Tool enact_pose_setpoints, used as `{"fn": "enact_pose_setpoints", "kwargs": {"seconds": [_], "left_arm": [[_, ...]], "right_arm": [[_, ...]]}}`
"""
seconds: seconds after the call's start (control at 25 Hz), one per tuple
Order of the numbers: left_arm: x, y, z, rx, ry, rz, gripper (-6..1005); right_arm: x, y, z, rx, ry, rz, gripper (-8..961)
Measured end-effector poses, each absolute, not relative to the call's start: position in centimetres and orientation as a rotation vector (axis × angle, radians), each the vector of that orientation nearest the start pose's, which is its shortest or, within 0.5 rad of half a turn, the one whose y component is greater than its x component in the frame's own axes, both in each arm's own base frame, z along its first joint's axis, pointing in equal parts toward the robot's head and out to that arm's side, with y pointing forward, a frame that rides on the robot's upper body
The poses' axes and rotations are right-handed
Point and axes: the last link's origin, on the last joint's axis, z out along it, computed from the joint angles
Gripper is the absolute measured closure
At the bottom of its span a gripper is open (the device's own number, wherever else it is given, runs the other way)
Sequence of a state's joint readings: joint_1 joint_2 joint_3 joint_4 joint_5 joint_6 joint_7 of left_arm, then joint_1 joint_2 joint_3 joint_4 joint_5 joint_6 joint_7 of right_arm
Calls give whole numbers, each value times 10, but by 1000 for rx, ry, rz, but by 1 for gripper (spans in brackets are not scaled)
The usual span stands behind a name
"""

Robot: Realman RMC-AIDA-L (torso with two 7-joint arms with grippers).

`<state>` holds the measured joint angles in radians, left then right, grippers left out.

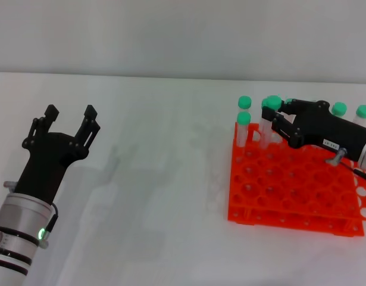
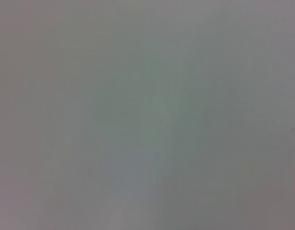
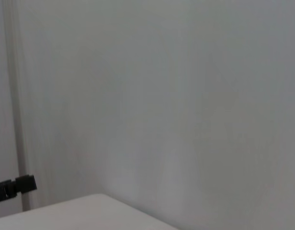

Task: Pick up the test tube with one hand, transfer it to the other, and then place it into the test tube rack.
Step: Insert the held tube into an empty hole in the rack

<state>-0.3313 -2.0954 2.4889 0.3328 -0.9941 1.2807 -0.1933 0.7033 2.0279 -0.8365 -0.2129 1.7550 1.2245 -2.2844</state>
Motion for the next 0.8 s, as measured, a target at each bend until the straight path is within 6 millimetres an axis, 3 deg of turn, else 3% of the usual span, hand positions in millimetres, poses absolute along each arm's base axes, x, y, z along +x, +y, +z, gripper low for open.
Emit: {"fn": "enact_pose_setpoints", "kwargs": {"seconds": [0.72,0.8], "left_arm": [[-295,303,-37,-1570,-610,-956,196],[-294,305,-36,-1574,-602,-955,196]], "right_arm": [[250,386,-34,-2360,523,801,711],[256,382,-34,-2360,549,795,627]]}}
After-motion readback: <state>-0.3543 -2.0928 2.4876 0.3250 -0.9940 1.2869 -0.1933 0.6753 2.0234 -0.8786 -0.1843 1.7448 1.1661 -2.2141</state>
